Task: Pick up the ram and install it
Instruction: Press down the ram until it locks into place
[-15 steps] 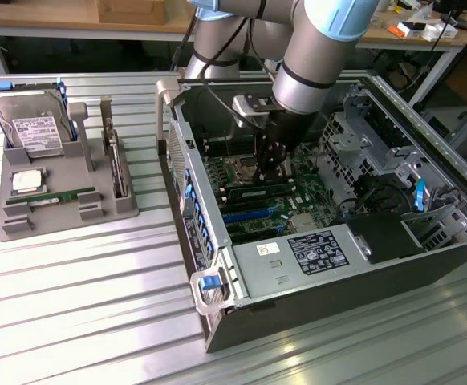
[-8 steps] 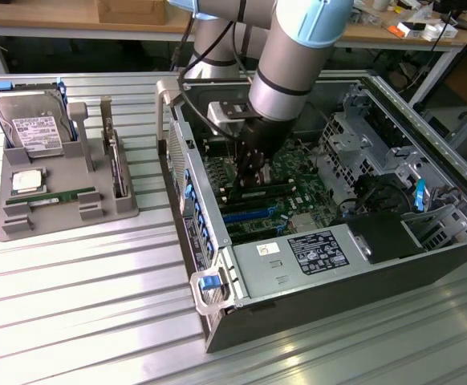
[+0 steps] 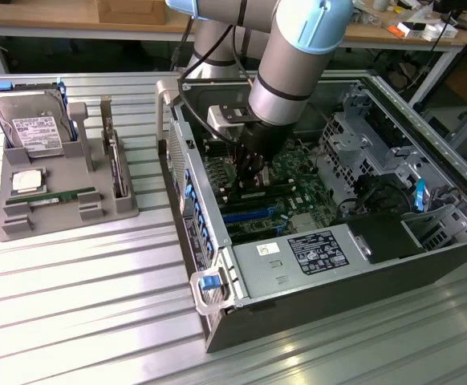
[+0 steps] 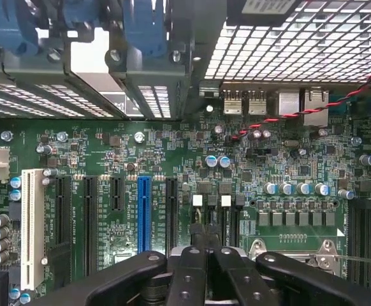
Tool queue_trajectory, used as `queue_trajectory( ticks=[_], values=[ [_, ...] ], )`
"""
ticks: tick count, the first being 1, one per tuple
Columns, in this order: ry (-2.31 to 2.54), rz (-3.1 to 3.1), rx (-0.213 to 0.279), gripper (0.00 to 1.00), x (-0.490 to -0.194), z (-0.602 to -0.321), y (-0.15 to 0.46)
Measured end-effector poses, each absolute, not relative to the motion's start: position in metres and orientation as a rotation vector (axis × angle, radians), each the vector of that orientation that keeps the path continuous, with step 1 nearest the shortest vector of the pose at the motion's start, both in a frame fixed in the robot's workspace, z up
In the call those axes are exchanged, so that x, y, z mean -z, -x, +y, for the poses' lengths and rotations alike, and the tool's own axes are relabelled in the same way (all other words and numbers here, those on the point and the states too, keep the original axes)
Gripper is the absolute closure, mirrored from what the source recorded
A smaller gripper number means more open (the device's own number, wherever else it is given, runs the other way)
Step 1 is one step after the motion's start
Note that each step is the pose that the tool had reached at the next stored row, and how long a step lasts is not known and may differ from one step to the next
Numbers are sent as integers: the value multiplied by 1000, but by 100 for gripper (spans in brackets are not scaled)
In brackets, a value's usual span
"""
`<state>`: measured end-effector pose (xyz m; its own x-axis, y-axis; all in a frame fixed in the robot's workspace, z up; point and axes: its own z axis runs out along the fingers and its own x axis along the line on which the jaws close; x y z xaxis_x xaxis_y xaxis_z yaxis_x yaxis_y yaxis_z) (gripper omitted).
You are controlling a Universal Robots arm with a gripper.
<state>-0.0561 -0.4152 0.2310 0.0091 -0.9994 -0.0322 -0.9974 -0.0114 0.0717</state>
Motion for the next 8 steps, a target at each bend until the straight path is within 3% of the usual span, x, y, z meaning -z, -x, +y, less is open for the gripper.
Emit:
queue_trajectory(
  ticks=[8],
  values=[
    [-2215, -2191, 122, 89, -237, -416, 30]
  ],
)
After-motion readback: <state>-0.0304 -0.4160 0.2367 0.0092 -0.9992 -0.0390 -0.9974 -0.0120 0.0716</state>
